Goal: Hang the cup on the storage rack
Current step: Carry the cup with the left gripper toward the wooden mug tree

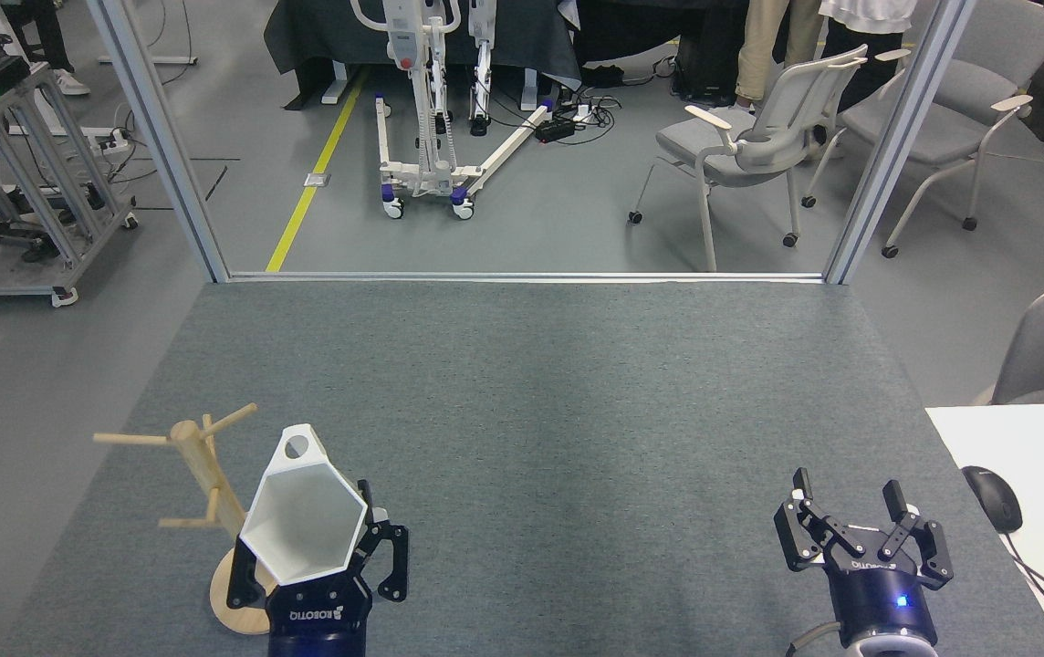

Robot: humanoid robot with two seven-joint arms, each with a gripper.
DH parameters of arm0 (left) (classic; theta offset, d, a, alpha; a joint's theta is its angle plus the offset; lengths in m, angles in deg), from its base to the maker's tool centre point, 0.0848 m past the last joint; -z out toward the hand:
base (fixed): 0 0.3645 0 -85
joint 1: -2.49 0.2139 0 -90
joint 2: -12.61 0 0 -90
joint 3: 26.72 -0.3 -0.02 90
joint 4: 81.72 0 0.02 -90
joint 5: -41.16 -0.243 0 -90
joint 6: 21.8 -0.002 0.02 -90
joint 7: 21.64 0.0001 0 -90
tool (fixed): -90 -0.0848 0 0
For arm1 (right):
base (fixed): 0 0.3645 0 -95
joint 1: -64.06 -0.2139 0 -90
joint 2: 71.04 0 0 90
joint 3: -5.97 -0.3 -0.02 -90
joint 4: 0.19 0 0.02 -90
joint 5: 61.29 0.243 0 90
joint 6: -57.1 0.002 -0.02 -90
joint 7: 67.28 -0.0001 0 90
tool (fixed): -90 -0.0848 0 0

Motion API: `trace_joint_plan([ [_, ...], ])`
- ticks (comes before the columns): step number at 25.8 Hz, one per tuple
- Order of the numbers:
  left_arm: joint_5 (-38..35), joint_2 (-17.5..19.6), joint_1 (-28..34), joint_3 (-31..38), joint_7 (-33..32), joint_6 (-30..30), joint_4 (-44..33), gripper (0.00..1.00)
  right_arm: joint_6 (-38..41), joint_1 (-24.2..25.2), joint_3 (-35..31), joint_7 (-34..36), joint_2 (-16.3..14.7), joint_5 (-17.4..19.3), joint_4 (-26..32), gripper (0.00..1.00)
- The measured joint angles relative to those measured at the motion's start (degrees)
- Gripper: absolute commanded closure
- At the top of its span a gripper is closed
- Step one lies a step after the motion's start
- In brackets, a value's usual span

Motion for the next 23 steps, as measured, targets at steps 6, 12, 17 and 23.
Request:
trace_joint_plan([
  [6,-0.4,0.9,0.2,2.0,0.9,11.9,0.1,0.98,0.1,0.2,0.0,0.0,-0.2,-0.2,0.0,0.01],
  [12,-0.5,2.3,0.4,6.0,2.4,24.5,0.9,1.00,0.1,0.3,0.0,-0.1,-0.3,-0.4,-0.1,0.01],
  [17,-0.4,3.3,0.5,10.2,2.6,36.7,2.0,1.00,0.1,0.4,0.0,-0.1,-0.2,-0.5,-0.1,0.01],
  [23,-0.3,4.3,0.5,12.5,2.7,48.7,2.6,1.00,0.1,0.4,-0.1,-0.2,-0.3,-0.6,-0.1,0.01],
])
